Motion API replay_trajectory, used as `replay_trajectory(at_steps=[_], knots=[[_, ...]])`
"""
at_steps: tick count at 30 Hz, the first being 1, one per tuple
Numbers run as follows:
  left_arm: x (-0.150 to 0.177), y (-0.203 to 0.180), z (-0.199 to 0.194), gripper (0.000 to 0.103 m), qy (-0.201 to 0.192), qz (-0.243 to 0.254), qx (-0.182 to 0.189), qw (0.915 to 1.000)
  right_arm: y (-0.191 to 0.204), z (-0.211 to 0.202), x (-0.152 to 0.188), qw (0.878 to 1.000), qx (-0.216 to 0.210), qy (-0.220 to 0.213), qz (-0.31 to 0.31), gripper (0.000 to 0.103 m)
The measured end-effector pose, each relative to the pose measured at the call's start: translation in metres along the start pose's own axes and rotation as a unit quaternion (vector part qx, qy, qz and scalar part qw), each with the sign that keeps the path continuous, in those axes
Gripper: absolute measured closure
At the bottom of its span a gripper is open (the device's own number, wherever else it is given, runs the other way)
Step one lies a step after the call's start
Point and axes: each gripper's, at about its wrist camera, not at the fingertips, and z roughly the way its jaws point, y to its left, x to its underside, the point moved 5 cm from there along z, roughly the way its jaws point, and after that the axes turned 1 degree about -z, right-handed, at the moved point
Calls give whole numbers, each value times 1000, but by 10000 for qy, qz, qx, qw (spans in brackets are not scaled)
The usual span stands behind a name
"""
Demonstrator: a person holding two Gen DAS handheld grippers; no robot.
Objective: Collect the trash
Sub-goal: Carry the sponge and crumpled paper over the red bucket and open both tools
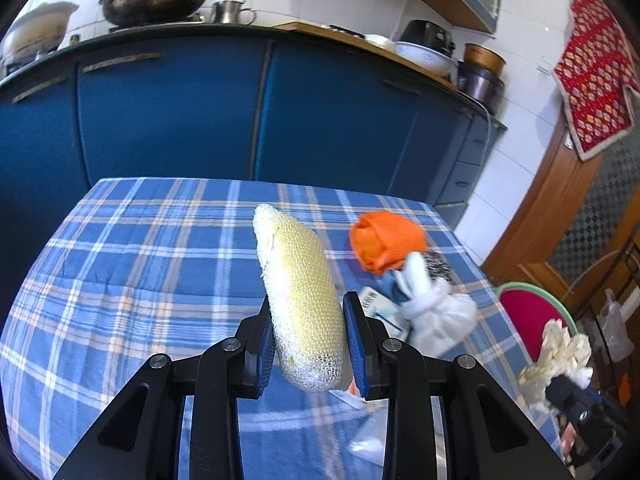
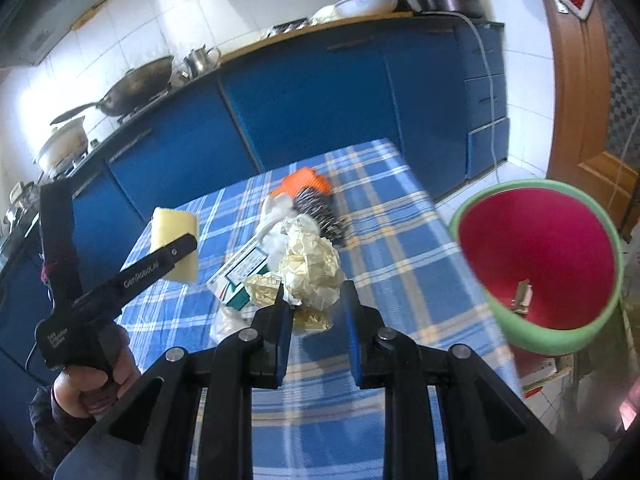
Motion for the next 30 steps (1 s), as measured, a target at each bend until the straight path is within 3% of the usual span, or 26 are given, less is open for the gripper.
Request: replay_trajectory(at_steps=[15, 30], knots=[[0, -84, -30, 71, 67, 541, 707, 9960, -63, -43, -6, 9968, 325, -460, 563, 77], [21, -181, -13, 71, 416, 1330, 1174, 9833, -143, -58, 0, 9876, 757, -647, 1217, 77]])
